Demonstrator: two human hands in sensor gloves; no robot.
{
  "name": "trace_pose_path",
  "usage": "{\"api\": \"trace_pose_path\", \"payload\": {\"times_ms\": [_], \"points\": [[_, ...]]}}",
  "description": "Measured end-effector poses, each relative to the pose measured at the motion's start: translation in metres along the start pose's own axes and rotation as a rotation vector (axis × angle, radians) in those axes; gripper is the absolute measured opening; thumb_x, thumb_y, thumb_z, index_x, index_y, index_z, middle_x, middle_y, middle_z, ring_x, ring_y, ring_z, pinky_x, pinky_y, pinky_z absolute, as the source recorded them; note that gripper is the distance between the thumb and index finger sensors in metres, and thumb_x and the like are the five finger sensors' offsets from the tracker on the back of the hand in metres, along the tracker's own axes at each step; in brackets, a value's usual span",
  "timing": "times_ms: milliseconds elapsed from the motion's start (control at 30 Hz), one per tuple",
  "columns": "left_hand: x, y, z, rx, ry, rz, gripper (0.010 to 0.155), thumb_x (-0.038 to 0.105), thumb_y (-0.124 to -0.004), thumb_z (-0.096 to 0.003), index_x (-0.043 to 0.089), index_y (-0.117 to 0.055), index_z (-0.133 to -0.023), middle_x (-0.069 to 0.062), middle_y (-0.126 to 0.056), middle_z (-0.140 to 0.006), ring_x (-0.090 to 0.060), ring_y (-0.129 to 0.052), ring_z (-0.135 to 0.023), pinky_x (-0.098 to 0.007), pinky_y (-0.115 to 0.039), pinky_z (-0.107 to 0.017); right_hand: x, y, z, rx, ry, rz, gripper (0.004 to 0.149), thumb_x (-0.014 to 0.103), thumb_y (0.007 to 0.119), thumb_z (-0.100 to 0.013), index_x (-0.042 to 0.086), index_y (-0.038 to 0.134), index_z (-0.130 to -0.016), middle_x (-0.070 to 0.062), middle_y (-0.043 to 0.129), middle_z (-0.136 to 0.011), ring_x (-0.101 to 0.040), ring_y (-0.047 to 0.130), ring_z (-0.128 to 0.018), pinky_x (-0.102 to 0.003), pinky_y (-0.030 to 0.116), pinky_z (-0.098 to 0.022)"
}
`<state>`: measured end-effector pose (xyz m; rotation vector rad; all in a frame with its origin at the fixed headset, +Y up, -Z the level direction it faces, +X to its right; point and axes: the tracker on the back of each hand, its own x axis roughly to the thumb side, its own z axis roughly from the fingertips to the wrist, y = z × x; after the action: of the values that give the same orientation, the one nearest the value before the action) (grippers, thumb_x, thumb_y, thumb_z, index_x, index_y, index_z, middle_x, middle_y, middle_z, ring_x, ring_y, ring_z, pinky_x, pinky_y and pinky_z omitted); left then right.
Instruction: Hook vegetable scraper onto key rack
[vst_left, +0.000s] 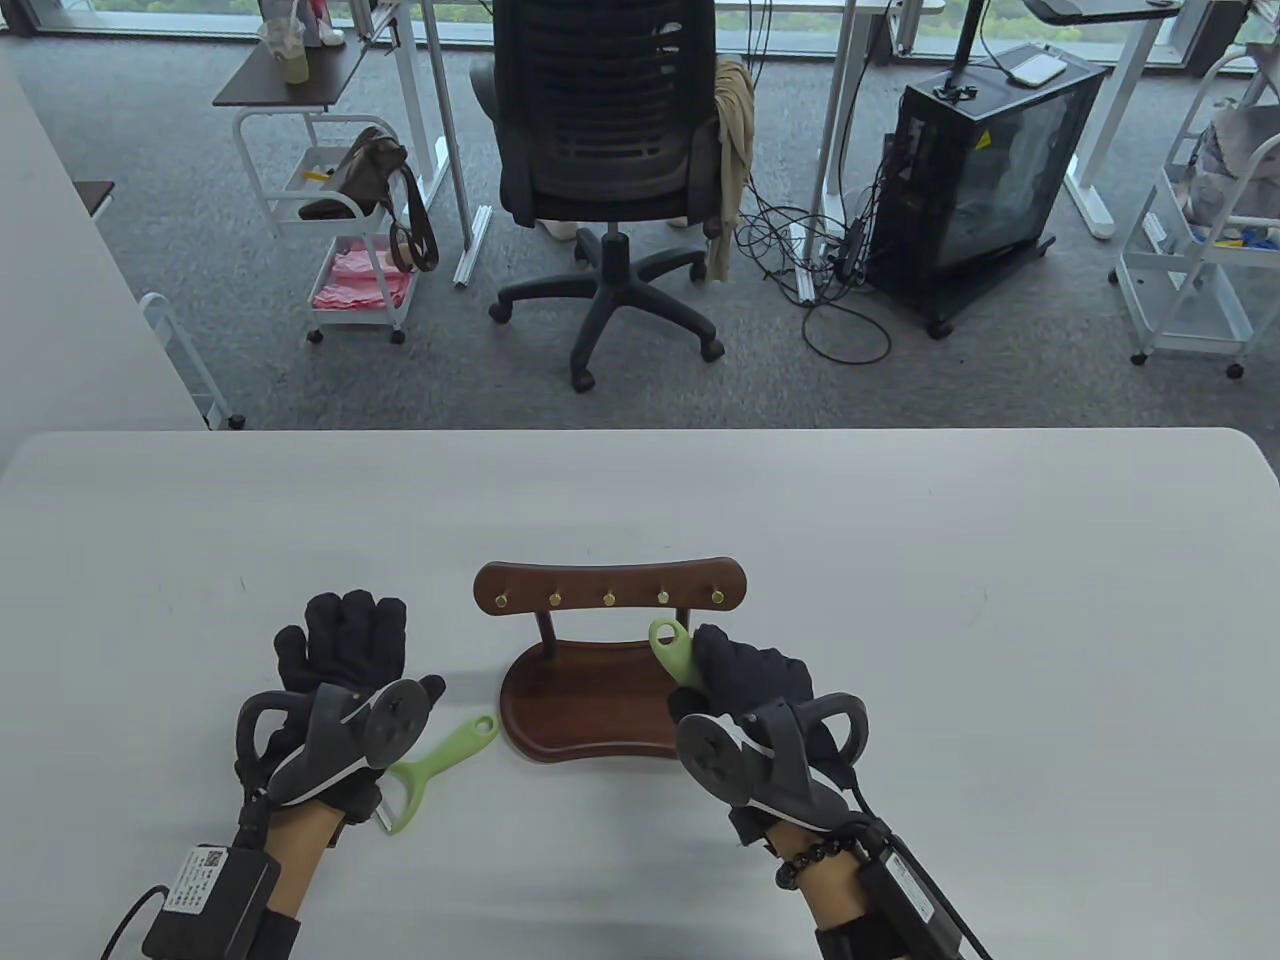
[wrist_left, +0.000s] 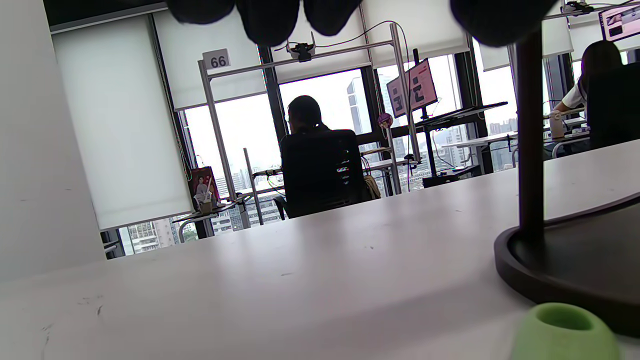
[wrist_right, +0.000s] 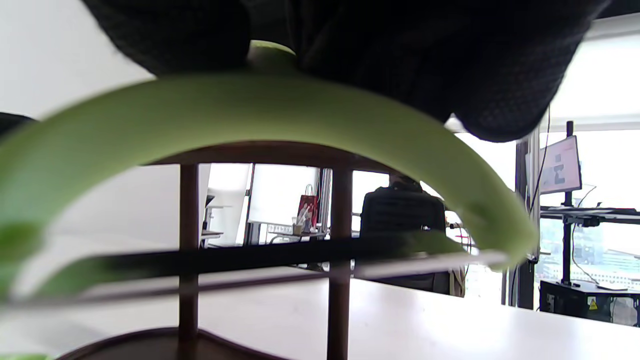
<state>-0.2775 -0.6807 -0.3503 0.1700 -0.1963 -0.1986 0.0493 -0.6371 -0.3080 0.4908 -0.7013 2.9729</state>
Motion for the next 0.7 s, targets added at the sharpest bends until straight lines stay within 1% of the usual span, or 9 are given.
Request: {"api": "trace_pose_path", "payload": {"times_ms": [167,333,700], "points": [[0.000,0.000,0.000,0.001,0.001,0.001,0.083,0.059,-0.060,-0.0556,0.005,-0.041,-0.116,-0.032,-0.041,-0.117,-0.063,-0.044,-0.106,-0.080,-0.042,-0.069,0.004,0.002,-0.008,-0.026,0.048,0.004,0.068,0.044,0.084,-0.048,-0.007,0.076,-0.092,-0.014,0.096,-0.072,-0.028,0.105,-0.053,-0.057,0.092,-0.049],[0.000,0.001,0.000,0.003,0.004,0.005,0.082,0.059,-0.060,-0.0557,0.006,-0.041,-0.116,-0.032,-0.041,-0.117,-0.063,-0.043,-0.106,-0.079,-0.042,-0.069,0.003,0.007,-0.014,-0.016,0.082,0.026,0.067,0.044,0.084,-0.048,-0.007,0.077,-0.092,-0.014,0.096,-0.071,-0.028,0.105,-0.052,-0.057,0.093,-0.048],[-0.001,0.001,-0.001,0.004,0.009,0.012,0.083,0.059,-0.060,-0.0557,0.005,-0.041,-0.116,-0.032,-0.041,-0.117,-0.063,-0.043,-0.106,-0.079,-0.042,-0.069,0.007,0.018,-0.020,0.003,0.099,0.057,0.065,0.043,0.085,-0.048,-0.005,0.078,-0.091,-0.015,0.097,-0.070,-0.027,0.106,-0.051,-0.056,0.094,-0.046]]}}
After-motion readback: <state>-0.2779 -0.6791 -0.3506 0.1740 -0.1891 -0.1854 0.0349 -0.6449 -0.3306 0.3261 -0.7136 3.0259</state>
